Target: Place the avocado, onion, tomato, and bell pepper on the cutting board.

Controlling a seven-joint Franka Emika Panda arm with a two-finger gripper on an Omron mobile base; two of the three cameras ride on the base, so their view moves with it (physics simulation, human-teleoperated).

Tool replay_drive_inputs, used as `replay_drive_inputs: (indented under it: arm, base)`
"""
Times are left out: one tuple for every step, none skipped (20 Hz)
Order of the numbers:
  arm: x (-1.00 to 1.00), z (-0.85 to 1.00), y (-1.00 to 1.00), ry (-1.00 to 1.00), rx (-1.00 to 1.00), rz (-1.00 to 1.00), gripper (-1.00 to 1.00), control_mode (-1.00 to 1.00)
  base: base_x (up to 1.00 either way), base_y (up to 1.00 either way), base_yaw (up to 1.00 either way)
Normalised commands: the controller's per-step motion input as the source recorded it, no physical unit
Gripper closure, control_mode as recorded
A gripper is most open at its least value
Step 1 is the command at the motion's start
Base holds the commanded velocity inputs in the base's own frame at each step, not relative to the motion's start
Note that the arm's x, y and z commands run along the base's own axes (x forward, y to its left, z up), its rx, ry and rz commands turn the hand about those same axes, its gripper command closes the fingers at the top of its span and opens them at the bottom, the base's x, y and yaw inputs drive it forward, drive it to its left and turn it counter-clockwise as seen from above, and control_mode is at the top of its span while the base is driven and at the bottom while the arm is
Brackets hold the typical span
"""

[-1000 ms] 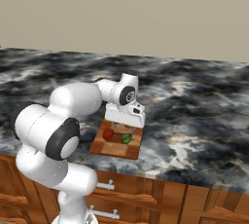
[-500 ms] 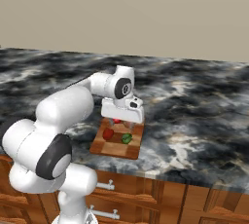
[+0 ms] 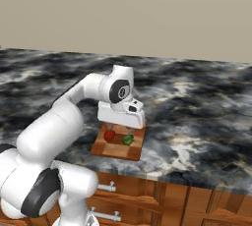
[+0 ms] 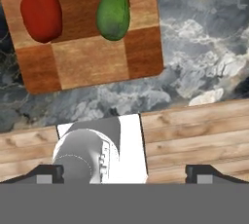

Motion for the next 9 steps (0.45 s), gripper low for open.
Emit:
replay_drive_inputs:
  arm:
    - [-0.52, 0.22, 0.0, -0.08, -0.04, -0.02, -1.0, -1.0]
    - [-0.61, 0.16, 0.0, -0.14, -0.03, -0.01, -1.0, -1.0]
    - [-0.58, 0.15, -0.04, -0.15, -0.02, -0.01, -1.0, -1.0]
    - [-0.58, 0.16, 0.0, -0.16, -0.05, -0.02, -1.0, -1.0]
    - [-0.56, 0.15, 0.0, -0.16, -0.05, -0.02, -1.0, -1.0]
    - [-0.59, 0.1, -0.02, -0.21, -0.04, -0.01, -1.0, -1.0]
    - [-0.59, 0.16, -0.05, -0.23, -0.03, 0.0, -1.0, -1.0]
    - [-0.61, 0.14, 0.0, -0.24, -0.06, -0.02, -1.0, -1.0]
    - [-0.57, 0.14, 0.0, -0.23, -0.07, -0.02, -1.0, -1.0]
  base:
    - [0.0, 0.0, 0.0]
    - [0.0, 0.0, 0.0]
    - [0.0, 0.0, 0.0]
    - [0.0, 0.0, 0.0]
    - [0.0, 0.0, 0.0]
    - [0.0, 0.0, 0.0]
    - [0.0, 0.0, 0.0]
    - [0.0, 0.0, 0.0]
    - [0.0, 0.0, 0.0]
